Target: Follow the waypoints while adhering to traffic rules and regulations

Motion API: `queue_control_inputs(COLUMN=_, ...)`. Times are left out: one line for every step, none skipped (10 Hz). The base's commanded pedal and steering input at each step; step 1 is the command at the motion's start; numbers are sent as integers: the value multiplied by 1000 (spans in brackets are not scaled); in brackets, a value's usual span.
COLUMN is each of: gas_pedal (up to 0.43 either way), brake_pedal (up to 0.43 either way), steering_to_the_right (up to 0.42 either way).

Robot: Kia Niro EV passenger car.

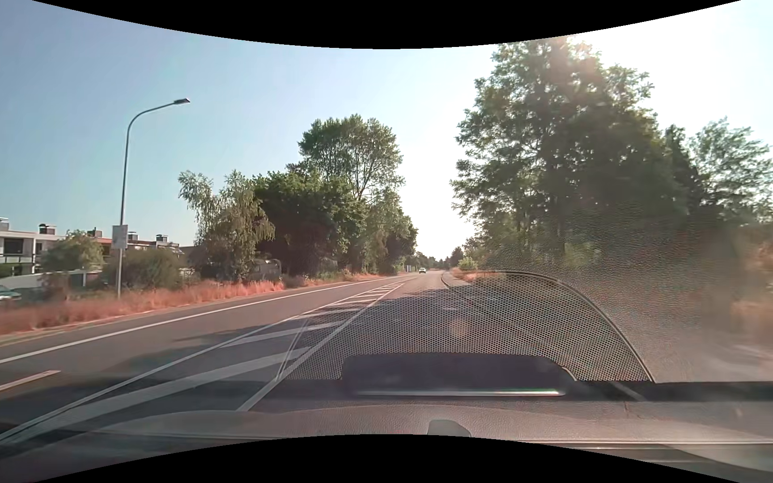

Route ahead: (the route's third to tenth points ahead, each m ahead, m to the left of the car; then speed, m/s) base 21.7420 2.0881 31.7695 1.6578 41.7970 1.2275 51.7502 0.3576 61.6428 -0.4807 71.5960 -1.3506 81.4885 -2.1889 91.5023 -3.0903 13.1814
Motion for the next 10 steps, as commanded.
queue_control_inputs(gas_pedal=28, brake_pedal=0, steering_to_the_right=4)
queue_control_inputs(gas_pedal=28, brake_pedal=0, steering_to_the_right=4)
queue_control_inputs(gas_pedal=28, brake_pedal=0, steering_to_the_right=4)
queue_control_inputs(gas_pedal=28, brake_pedal=0, steering_to_the_right=4)
queue_control_inputs(gas_pedal=28, brake_pedal=0, steering_to_the_right=4)
queue_control_inputs(gas_pedal=28, brake_pedal=0, steering_to_the_right=4)
queue_control_inputs(gas_pedal=28, brake_pedal=0, steering_to_the_right=4)
queue_control_inputs(gas_pedal=28, brake_pedal=0, steering_to_the_right=4)
queue_control_inputs(gas_pedal=28, brake_pedal=0, steering_to_the_right=4)
queue_control_inputs(gas_pedal=28, brake_pedal=0, steering_to_the_right=4)
